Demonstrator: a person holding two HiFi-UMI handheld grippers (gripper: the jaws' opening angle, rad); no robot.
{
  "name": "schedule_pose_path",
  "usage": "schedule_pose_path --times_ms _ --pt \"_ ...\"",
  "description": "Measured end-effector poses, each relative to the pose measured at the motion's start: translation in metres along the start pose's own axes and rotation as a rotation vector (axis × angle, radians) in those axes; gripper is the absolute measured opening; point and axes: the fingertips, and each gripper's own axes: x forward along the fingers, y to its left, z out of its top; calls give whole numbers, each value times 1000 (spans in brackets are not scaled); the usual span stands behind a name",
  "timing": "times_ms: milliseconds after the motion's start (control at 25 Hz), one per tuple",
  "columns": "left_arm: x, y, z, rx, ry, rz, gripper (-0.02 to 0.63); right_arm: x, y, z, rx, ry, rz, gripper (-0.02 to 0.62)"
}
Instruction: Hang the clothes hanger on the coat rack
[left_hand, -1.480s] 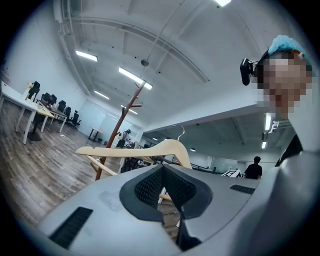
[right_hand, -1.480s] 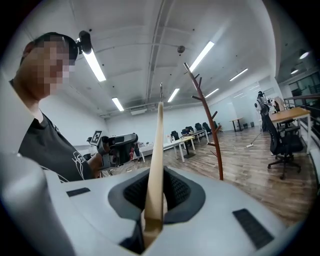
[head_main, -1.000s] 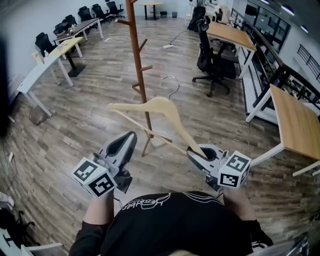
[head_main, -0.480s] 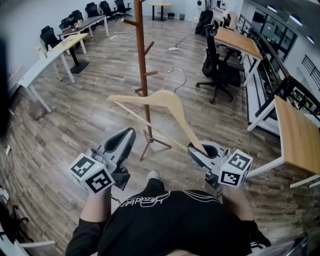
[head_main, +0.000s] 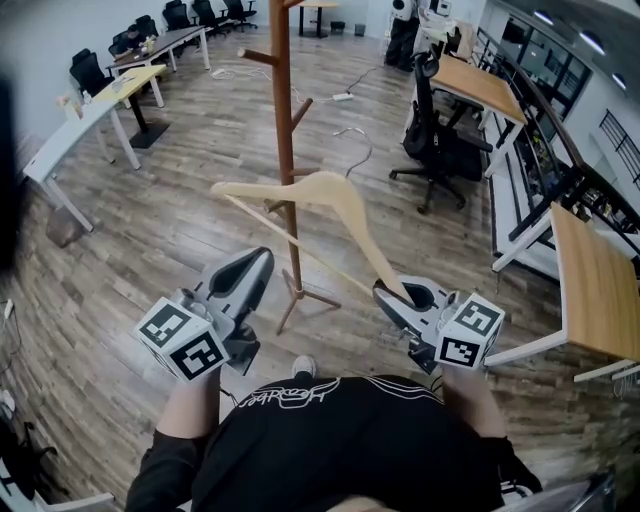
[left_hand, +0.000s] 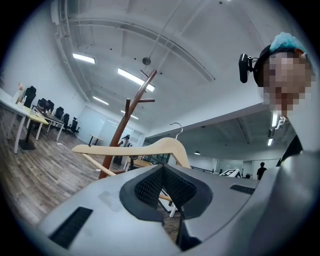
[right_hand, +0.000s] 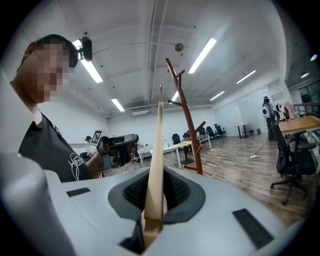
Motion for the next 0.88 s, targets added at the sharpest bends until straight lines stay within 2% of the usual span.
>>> schedule_pose_path --times_ms 600,880 --pt "54 108 44 -16 -21 -1 8 91 -76 59 -35 6 0 63" --pt "71 139 53 -5 -38 -18 8 120 -99 78 -82 -2 0 63"
